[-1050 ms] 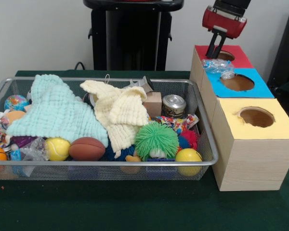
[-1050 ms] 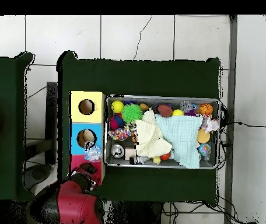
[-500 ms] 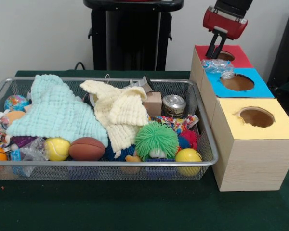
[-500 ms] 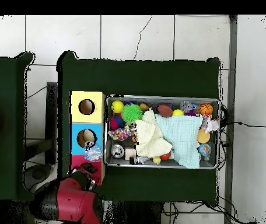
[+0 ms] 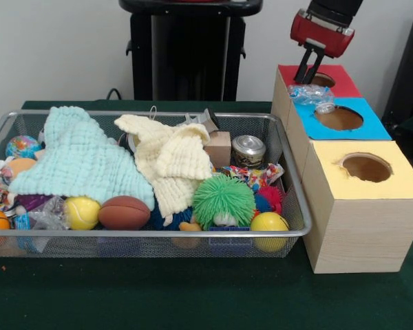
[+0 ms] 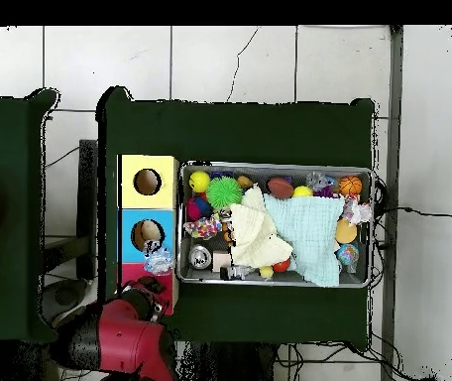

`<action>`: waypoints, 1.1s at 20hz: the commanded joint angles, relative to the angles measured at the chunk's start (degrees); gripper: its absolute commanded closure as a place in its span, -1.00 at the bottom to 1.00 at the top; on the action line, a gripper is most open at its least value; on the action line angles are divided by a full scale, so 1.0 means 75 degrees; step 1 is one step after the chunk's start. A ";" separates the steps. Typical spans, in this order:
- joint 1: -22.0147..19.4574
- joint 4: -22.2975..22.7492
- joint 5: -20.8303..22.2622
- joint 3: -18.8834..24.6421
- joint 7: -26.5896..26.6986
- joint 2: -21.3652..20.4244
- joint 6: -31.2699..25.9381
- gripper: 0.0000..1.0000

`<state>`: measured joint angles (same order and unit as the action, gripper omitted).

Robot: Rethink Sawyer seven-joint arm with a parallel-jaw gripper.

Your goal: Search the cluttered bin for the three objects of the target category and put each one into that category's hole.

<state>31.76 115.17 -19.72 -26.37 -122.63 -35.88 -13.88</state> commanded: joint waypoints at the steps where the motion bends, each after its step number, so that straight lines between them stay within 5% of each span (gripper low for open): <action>1: -0.1790 0.0062 0.0010 0.2148 -0.1051 -0.0045 0.1544 1.00; 4: -0.2124 0.0520 0.0087 0.2433 -0.0948 -0.0751 0.1280 1.00; 8: -0.1886 0.0510 0.0077 0.2014 -0.0977 -0.1347 0.0412 1.00; 22: -0.1579 0.0004 0.0149 0.1250 -0.1121 -0.1498 -0.0335 1.00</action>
<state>20.05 118.95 -18.97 -17.23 -122.63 -46.73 -13.72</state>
